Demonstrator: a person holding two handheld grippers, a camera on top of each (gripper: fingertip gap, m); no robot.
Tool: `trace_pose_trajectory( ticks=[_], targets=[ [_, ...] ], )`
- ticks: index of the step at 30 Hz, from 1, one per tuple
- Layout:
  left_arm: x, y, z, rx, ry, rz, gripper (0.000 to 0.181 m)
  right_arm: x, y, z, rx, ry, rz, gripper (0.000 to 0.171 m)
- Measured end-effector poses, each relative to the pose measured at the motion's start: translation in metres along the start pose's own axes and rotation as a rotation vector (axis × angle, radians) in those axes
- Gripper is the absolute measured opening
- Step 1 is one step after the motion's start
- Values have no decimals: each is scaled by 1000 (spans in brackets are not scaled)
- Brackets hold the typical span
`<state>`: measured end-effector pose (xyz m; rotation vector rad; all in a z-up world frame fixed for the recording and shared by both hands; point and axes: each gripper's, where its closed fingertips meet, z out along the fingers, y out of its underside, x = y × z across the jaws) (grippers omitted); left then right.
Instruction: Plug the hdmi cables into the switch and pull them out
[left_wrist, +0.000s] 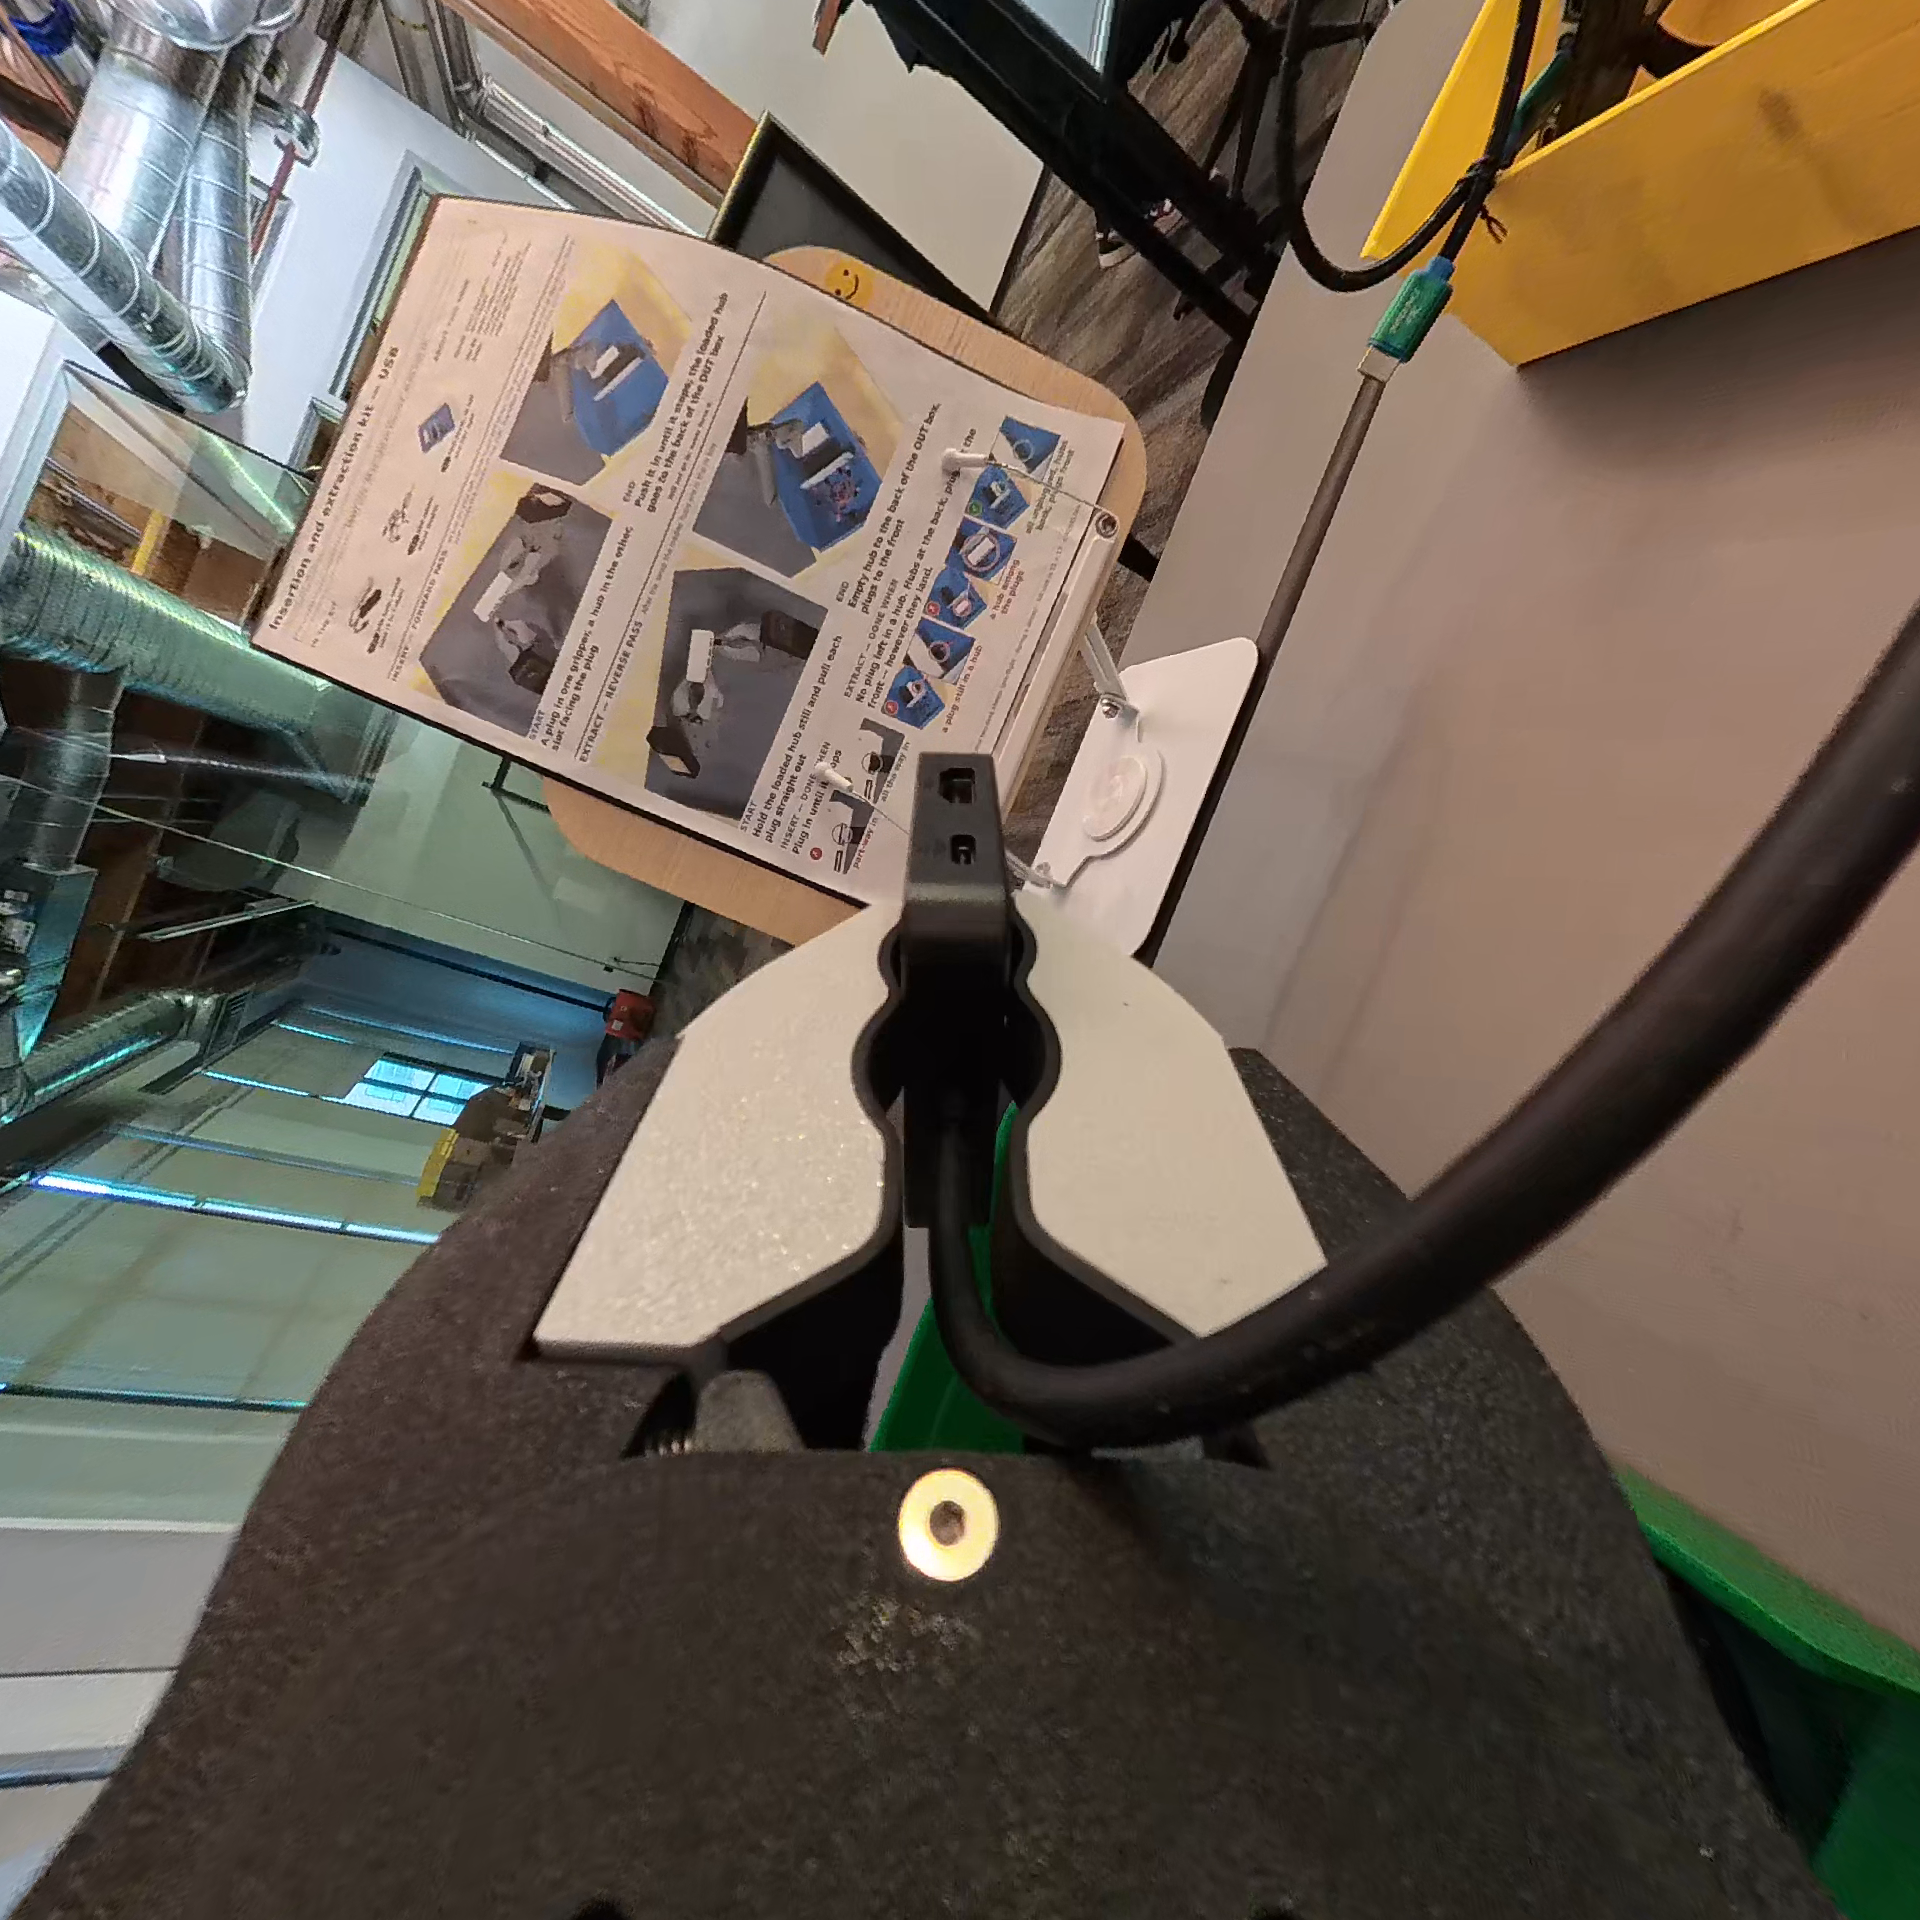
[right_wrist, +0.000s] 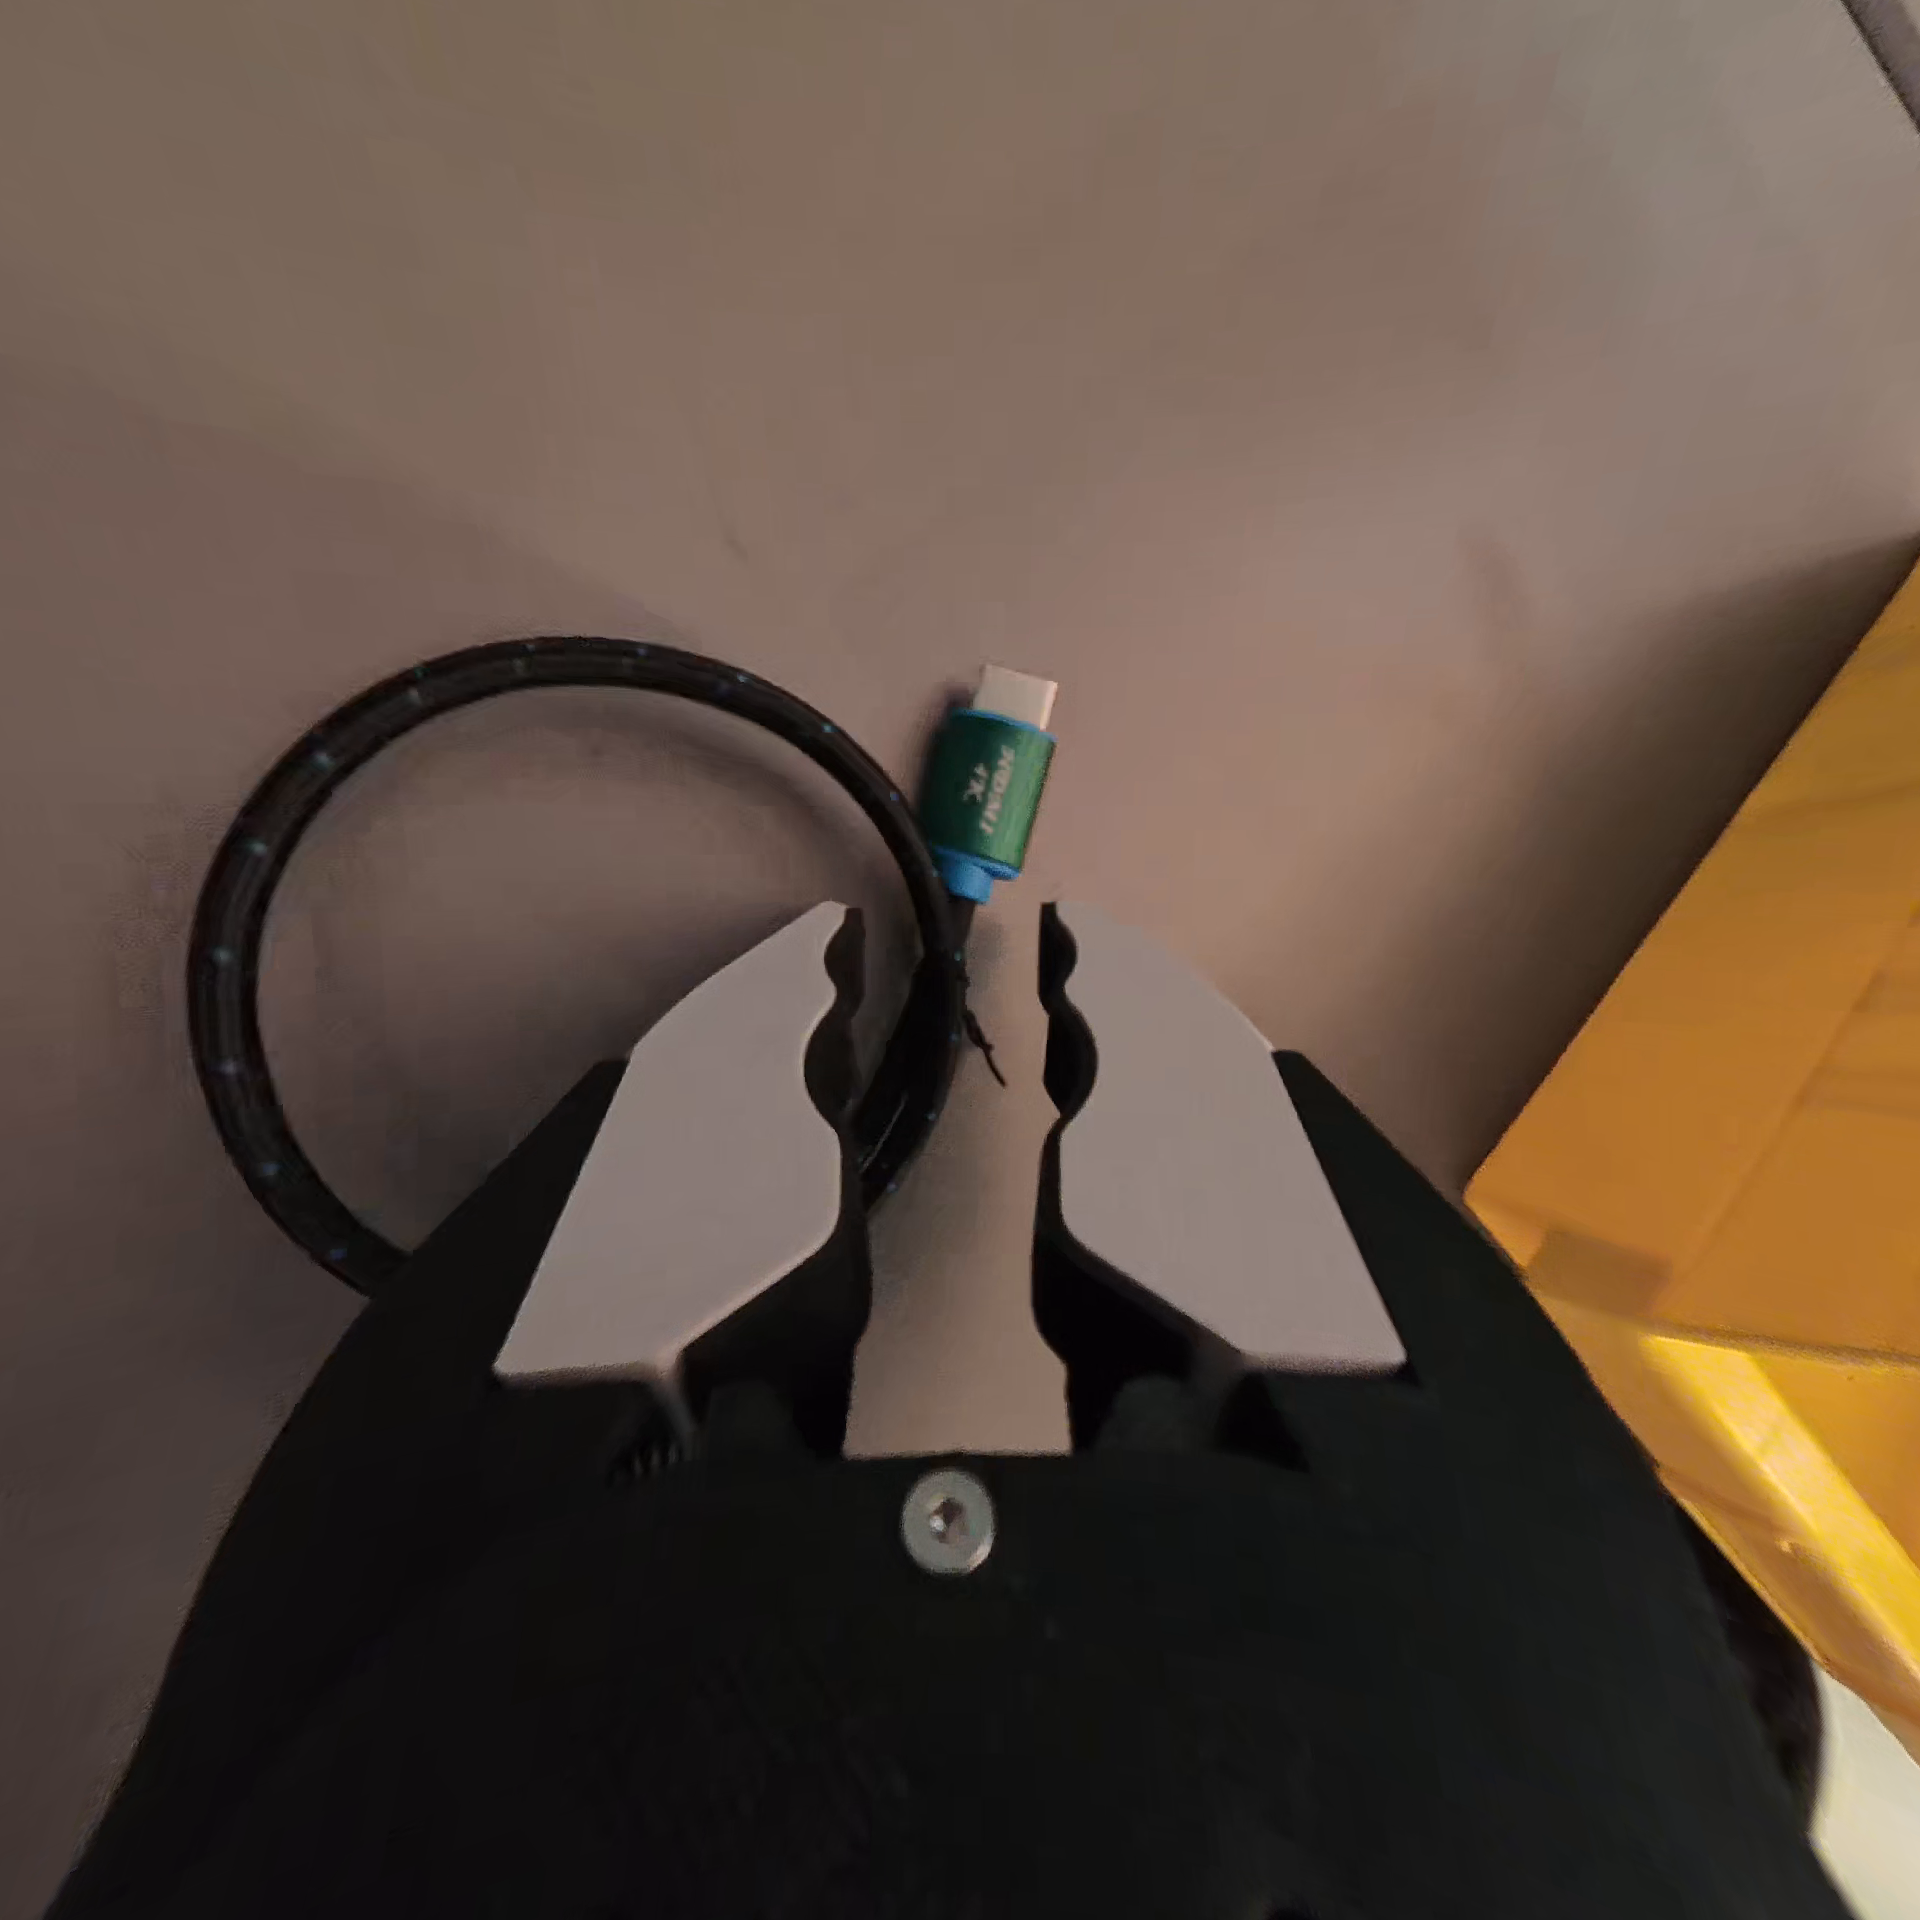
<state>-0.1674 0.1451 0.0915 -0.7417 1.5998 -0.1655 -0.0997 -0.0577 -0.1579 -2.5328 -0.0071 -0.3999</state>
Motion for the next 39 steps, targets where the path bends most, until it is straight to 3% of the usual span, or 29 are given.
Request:
trace_pose_trajectory(
  ticks=[6,11,16,21,23,26,35,39],
  targets=[
    [3,-5,1,8,10,11,13,0,-3,8,34,-309,181,30],
    [4,-7,0,11,10,17,14,-6,-12,9,67,-544,174,20],
    [1,-4,0,8,-4,12,14,18,-50,-25,261,-318,-49,19],
    [2,1,5,-32,-10,34,13,78,-89,-82,405,441,-484,18],
    [5,2,8,-47,-5,45,13,74,-90,-86,416,617,-650,10],
    [9,-1,10,-50,3,58,14,44,-70,-60,364,570,-778,10],
    [13,-2,13,-52,12,61,14,11,-41,-80,389,330,-633,6],
    [13,-1,15,-58,12,62,14,-21,-18,-67,337,148,-627,4]
  ],
)
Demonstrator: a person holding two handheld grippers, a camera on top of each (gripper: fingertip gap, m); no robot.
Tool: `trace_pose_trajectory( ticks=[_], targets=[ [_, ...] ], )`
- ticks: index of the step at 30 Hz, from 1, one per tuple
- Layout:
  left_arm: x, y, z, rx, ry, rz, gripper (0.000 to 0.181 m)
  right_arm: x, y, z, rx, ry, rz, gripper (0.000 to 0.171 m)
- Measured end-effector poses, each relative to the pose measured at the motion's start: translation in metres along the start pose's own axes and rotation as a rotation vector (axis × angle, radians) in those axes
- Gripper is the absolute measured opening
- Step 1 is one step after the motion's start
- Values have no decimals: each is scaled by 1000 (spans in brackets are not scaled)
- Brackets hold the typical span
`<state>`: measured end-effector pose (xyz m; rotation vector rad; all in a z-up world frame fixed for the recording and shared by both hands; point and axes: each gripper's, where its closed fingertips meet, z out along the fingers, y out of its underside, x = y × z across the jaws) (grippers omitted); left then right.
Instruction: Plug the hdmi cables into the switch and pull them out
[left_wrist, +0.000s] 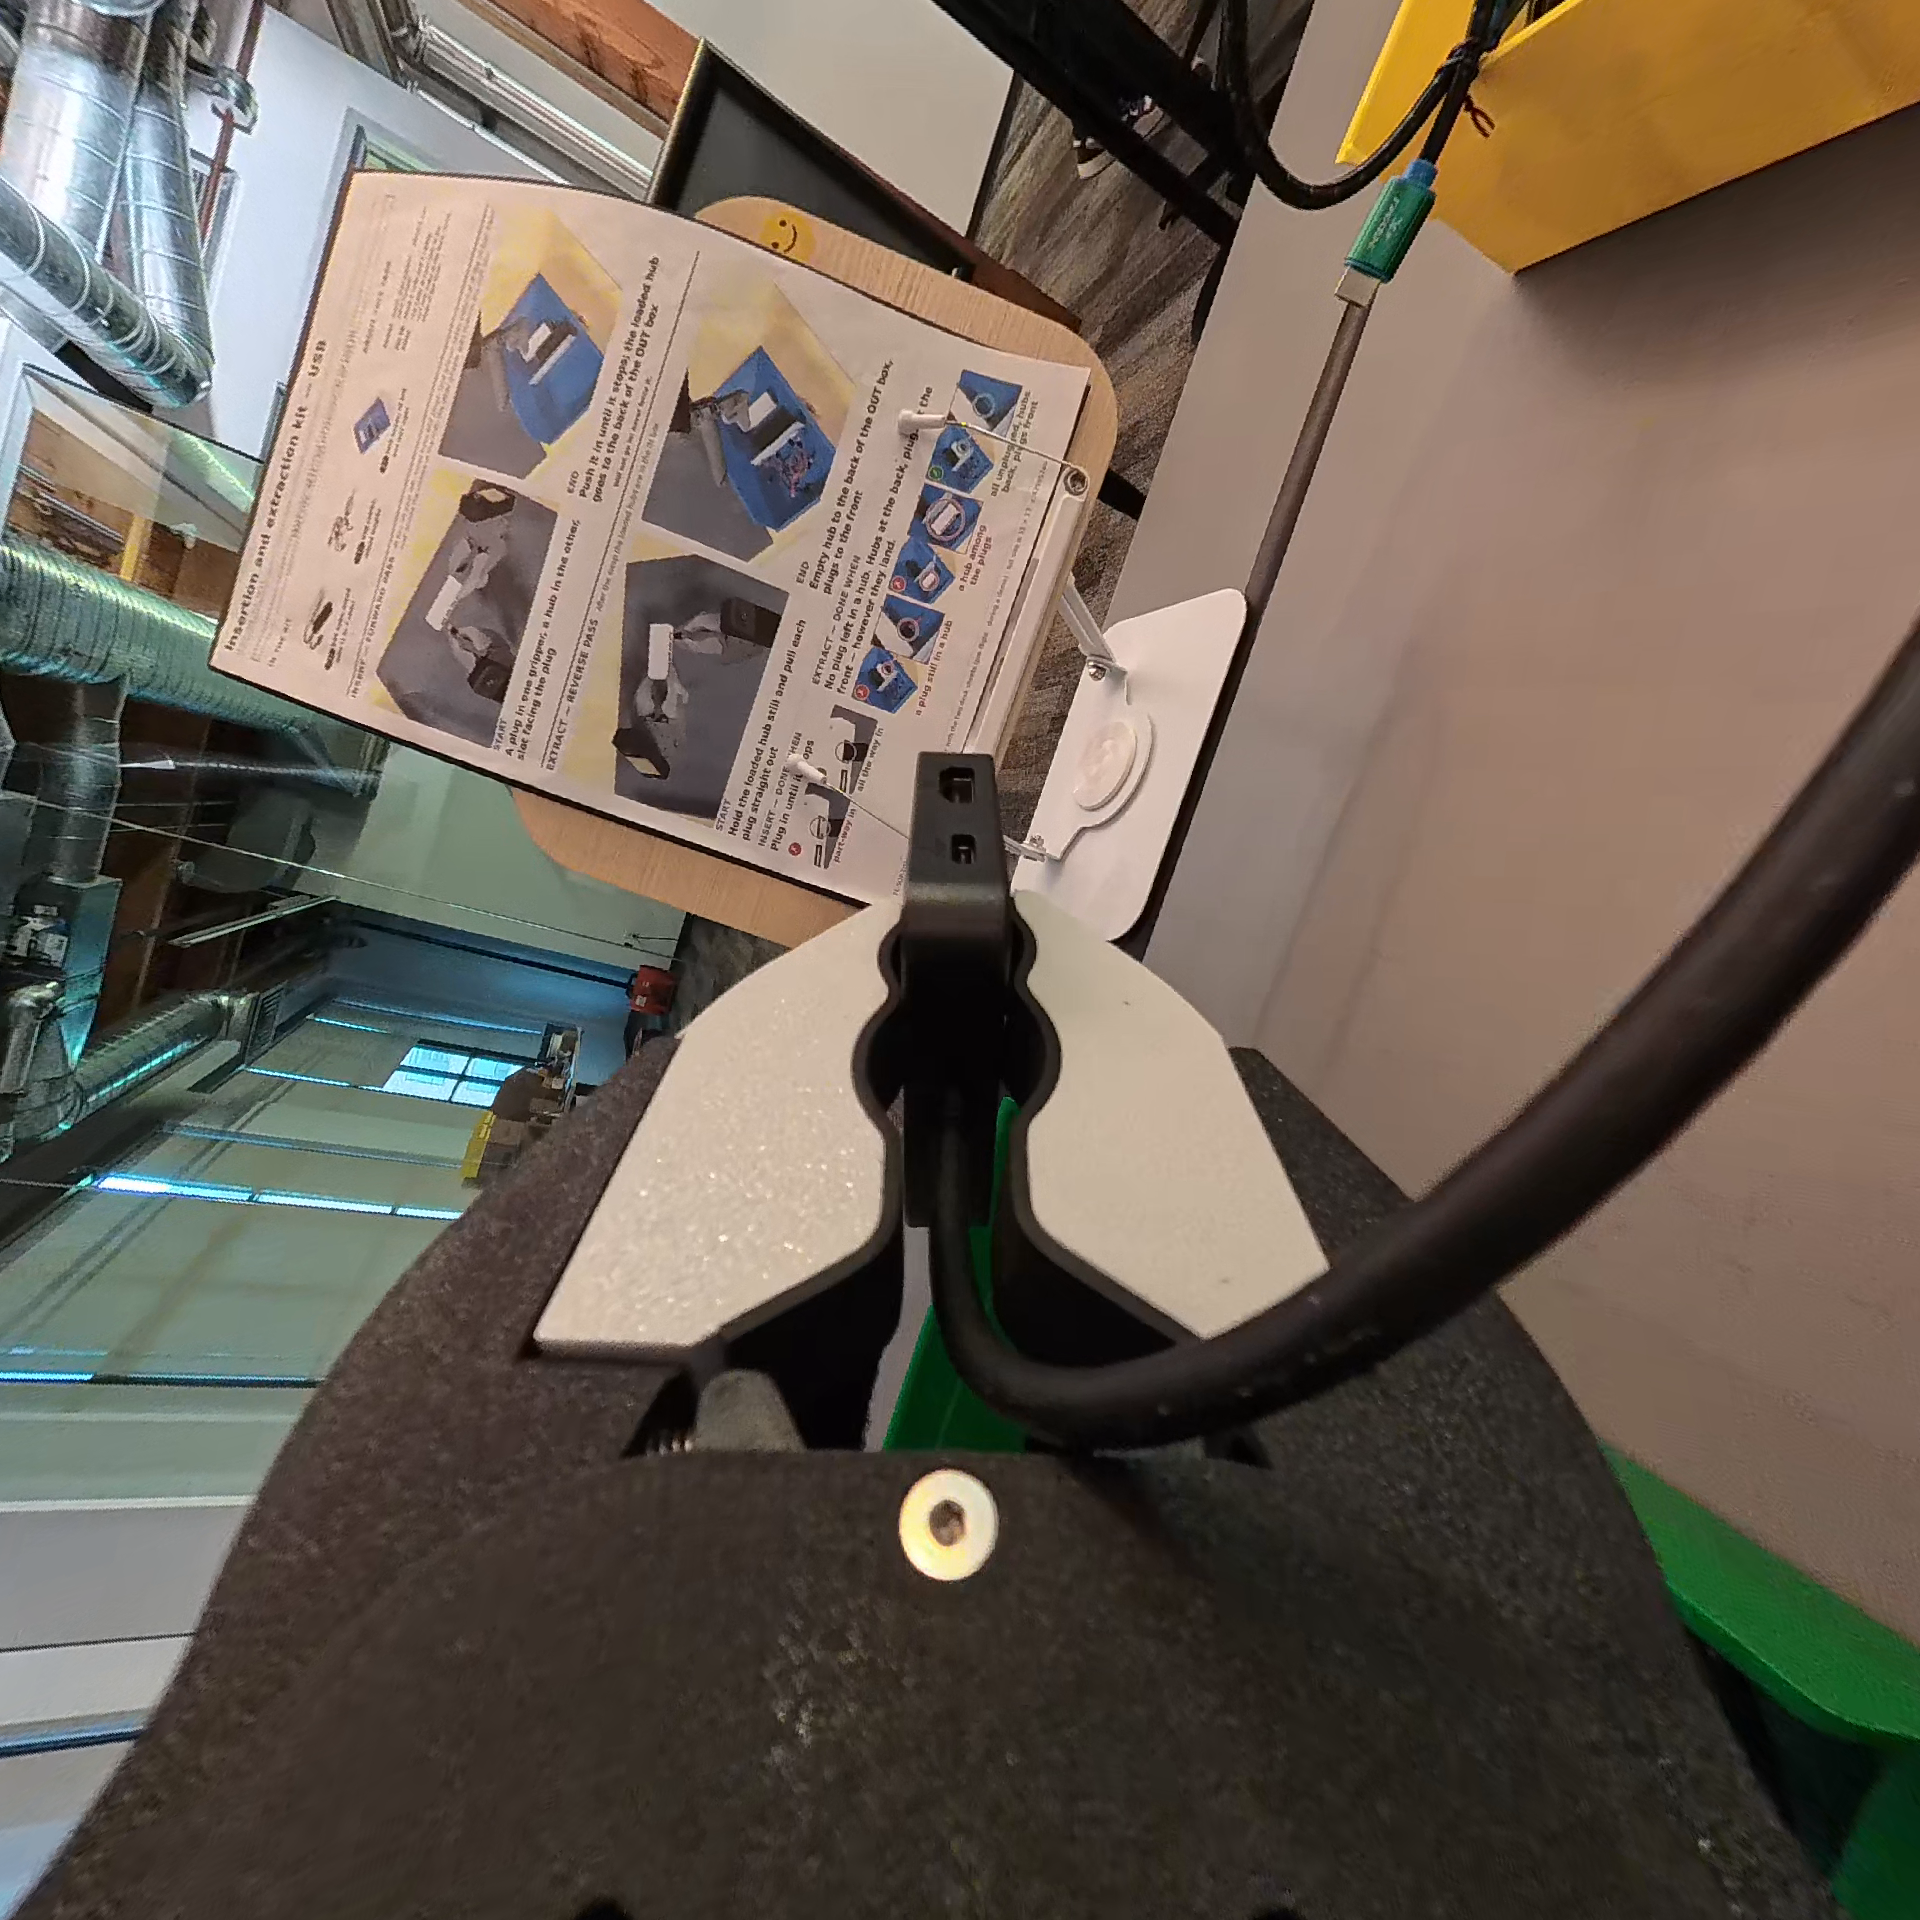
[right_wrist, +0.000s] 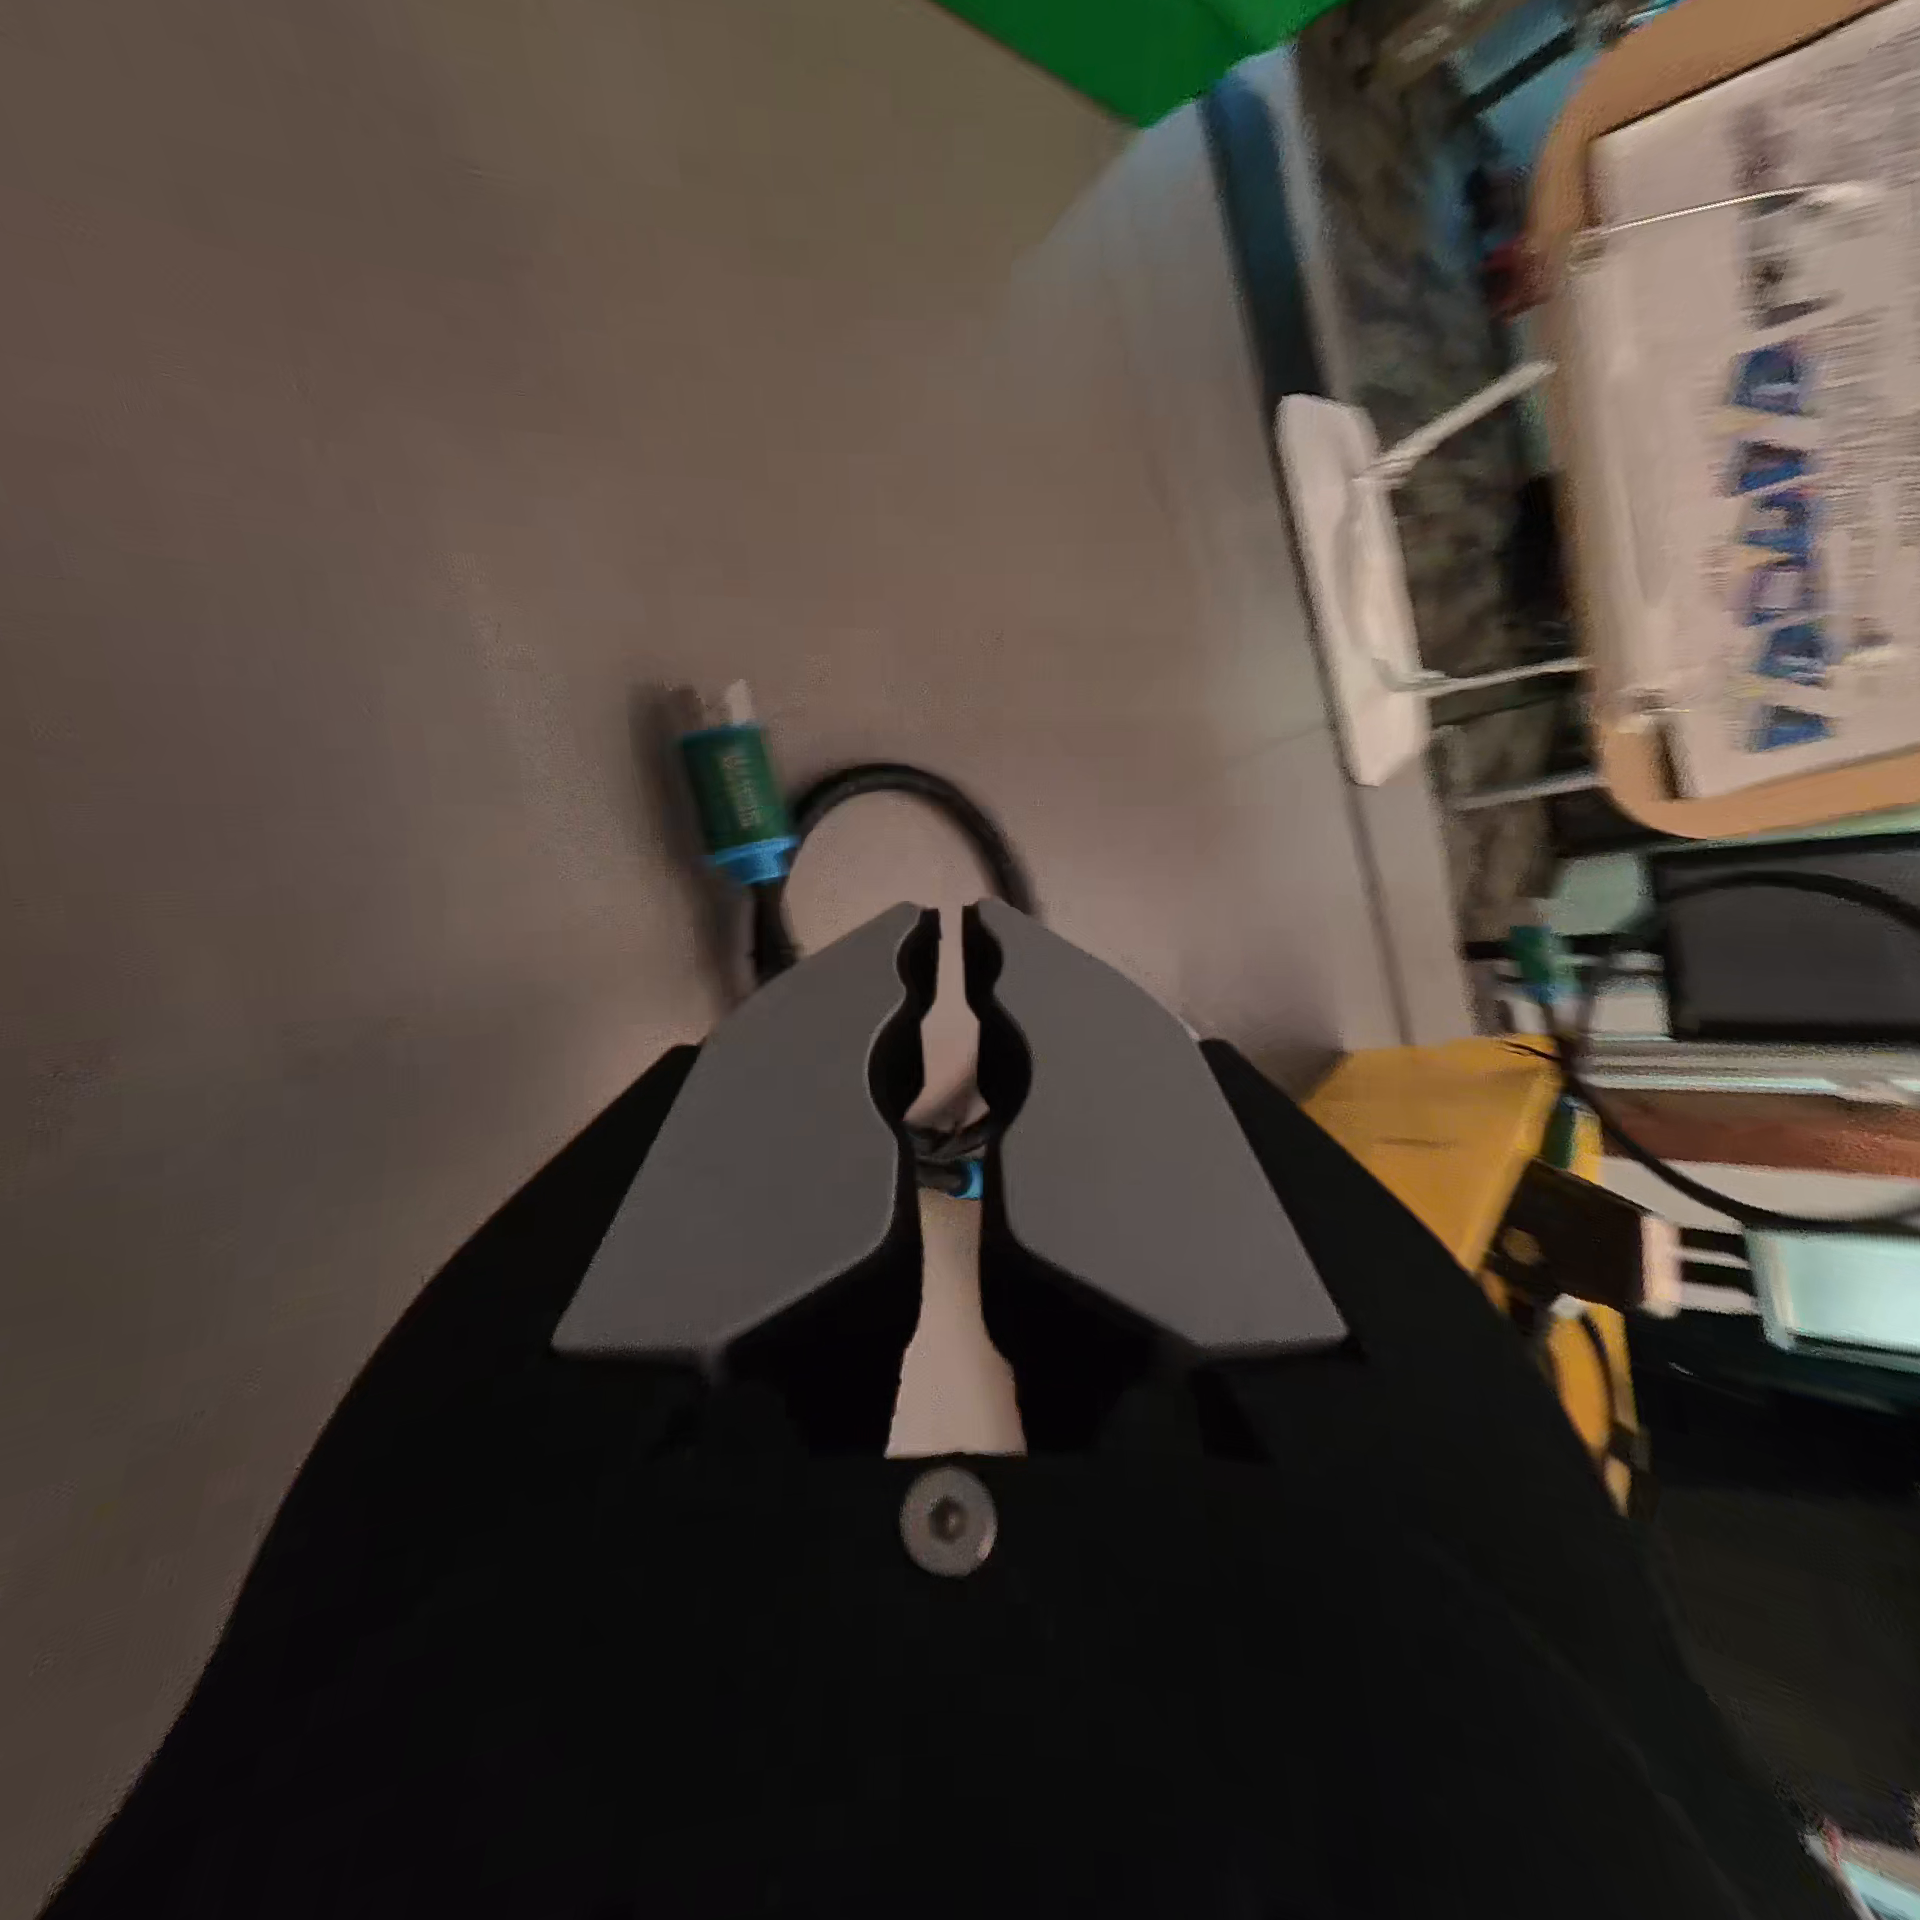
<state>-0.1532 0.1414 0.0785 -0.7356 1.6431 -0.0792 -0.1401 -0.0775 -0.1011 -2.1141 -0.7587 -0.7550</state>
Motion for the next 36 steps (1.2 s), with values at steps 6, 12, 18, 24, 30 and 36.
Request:
trace_pose_trajectory(
  ticks=[6,12,18,24,30,36],
  targets=[
    [3,2,2,-10,10,4,14,-34,4,9,58,-314,136,16],
    [6,1,5,-18,19,13,14,-41,17,17,90,-620,235,25],
    [7,2,7,-18,24,8,14,-54,18,26,60,-601,215,16],
    [10,0,10,-20,25,15,14,-49,16,30,28,-532,303,7],
    [28,-18,20,17,46,70,14,-6,3,5,60,-432,391,5],
    [55,-51,33,71,10,207,14,61,-1,-37,6,-321,409,6]
  ],
)
